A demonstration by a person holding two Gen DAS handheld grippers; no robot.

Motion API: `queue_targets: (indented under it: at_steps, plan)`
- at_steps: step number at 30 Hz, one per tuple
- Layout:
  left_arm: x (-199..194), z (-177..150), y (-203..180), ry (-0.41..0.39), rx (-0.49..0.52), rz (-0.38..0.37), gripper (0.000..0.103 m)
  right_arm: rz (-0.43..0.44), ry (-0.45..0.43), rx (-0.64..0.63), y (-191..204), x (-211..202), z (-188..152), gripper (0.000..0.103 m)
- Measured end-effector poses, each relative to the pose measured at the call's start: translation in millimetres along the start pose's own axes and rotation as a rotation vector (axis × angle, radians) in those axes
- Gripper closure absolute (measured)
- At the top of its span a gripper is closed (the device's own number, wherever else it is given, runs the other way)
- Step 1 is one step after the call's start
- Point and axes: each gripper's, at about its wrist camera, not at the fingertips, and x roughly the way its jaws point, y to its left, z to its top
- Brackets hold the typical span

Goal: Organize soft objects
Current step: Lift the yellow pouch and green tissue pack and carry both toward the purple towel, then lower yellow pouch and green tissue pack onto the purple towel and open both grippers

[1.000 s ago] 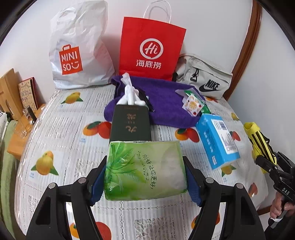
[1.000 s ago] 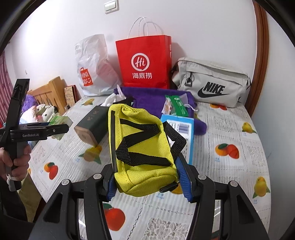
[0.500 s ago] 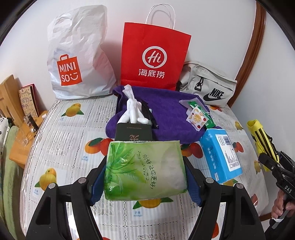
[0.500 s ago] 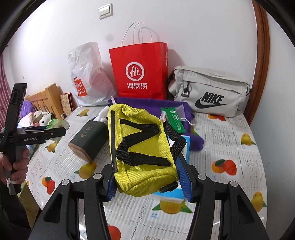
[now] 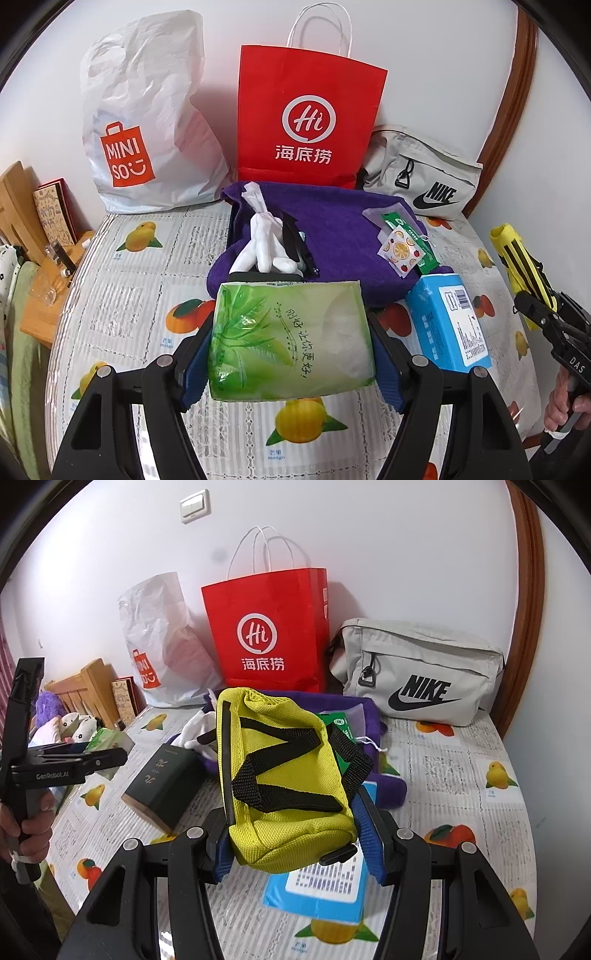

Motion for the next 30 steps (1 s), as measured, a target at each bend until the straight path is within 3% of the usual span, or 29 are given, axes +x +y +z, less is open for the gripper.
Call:
queue_targets:
  at_steps: [18,30]
  plan:
    - [38,39,4,0.008,-0.004,-0.003,0.031,0.012,0.008,-0.015,-1,55,45,0.047]
    - [74,59,10,0.031,-0.018,-0.02,0.031,-0.026,0.061,-0.016,-23,114,66,0.047]
